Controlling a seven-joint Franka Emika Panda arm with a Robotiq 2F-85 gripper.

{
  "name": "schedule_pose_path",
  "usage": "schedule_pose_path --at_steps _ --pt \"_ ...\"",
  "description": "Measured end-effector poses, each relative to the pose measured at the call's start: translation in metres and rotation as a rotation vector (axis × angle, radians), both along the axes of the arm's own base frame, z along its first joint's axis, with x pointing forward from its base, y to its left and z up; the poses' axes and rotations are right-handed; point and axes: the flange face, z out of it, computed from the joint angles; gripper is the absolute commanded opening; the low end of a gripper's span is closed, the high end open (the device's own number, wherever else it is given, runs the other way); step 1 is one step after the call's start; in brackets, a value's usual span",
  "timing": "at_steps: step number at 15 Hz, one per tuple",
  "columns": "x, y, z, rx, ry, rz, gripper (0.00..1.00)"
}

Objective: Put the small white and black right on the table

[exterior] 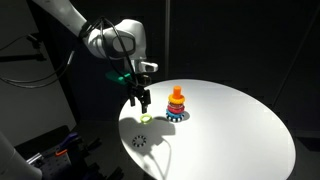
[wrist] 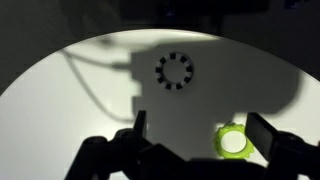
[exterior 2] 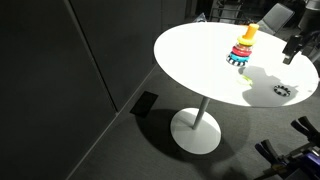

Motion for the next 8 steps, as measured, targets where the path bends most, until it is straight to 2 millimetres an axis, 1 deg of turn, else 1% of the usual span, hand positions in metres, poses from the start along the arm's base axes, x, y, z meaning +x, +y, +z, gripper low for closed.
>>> schedule_pose_path --at_steps 5,8 --pt "-0.002 -0.009 0.041 -0.006 0.014 -0.032 1.0" --pt "-0.003 -0.012 0.06 -0.001 -0.004 -0.049 1.0"
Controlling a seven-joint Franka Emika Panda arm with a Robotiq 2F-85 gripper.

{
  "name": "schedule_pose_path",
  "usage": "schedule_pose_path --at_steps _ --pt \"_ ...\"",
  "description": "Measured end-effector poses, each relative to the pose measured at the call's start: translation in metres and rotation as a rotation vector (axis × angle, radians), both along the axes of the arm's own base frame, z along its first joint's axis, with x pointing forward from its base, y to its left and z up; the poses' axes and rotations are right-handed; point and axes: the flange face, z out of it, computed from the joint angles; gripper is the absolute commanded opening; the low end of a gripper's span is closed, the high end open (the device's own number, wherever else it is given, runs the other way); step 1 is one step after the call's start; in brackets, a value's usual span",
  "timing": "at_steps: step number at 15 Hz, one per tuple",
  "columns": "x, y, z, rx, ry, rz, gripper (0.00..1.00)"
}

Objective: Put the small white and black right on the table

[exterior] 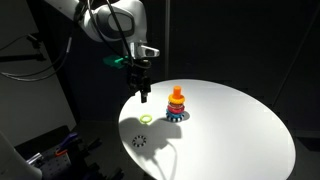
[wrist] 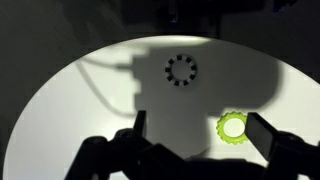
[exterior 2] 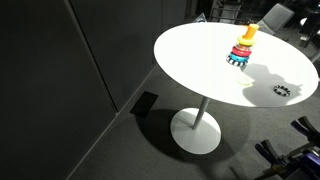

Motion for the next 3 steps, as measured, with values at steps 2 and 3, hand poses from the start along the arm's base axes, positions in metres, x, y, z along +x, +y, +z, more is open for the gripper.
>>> schedule_pose_path --at_steps 2,3 --pt "-0.0006 0.0002 0.001 0.0 -0.001 0.0 1.0" --pt "-0.001 0.0008 -0.0007 0.0 0.003 0.001 1.0"
